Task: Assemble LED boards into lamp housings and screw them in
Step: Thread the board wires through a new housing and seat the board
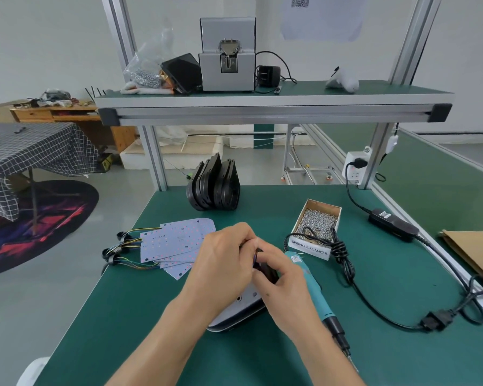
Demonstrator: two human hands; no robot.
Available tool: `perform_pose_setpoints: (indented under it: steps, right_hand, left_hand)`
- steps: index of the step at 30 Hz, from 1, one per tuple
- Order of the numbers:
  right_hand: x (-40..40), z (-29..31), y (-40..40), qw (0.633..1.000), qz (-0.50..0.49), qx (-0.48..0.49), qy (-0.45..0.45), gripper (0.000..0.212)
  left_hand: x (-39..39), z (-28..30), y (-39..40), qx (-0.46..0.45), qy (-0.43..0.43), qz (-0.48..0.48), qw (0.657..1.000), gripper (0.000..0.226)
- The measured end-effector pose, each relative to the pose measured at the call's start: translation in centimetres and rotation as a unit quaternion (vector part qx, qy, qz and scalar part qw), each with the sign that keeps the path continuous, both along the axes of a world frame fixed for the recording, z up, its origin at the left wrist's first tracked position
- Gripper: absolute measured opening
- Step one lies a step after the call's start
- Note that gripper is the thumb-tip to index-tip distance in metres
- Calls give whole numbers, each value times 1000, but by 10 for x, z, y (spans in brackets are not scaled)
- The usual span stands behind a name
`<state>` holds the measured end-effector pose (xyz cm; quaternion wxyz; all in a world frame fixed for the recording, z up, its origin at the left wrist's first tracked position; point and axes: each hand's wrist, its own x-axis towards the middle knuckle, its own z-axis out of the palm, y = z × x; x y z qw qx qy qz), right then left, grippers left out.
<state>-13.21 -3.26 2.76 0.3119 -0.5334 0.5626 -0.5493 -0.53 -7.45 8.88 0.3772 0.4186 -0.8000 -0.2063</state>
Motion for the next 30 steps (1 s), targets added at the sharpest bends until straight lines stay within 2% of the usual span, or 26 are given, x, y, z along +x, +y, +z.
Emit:
perform_pose_setpoints:
  steps: [5,13,19,21,24,27,30]
  right_hand:
    - [-2,-3,-1,1000,-16,27,-5,35]
    - [-3,5,0,997,-21,52,48,39]
    - [-3,1,2,997,-19,51,47,32]
    - [-6,3,3,998,4,49,43,40]
    - [-15,3,7,995,96,28,-1,44]
    - [-23,-3,11,981,181,-27,-69,66]
    - [-20,-11,6,973,199,-38,-110,91]
  left_hand:
    - [6,0,2,-10,0,-1,1000,27]
    - [6,1,3,-19,-2,-1,1000,25]
    - [5,-1,6,-29,-8,3,1000,25]
    - [8,-1,4,-23,4,14,1000,26]
    - [19,3,-6,11,42,23,999,28]
    - [30,10,-14,44,83,-2,996,23]
    - [37,16,-17,52,154,-27,986,22]
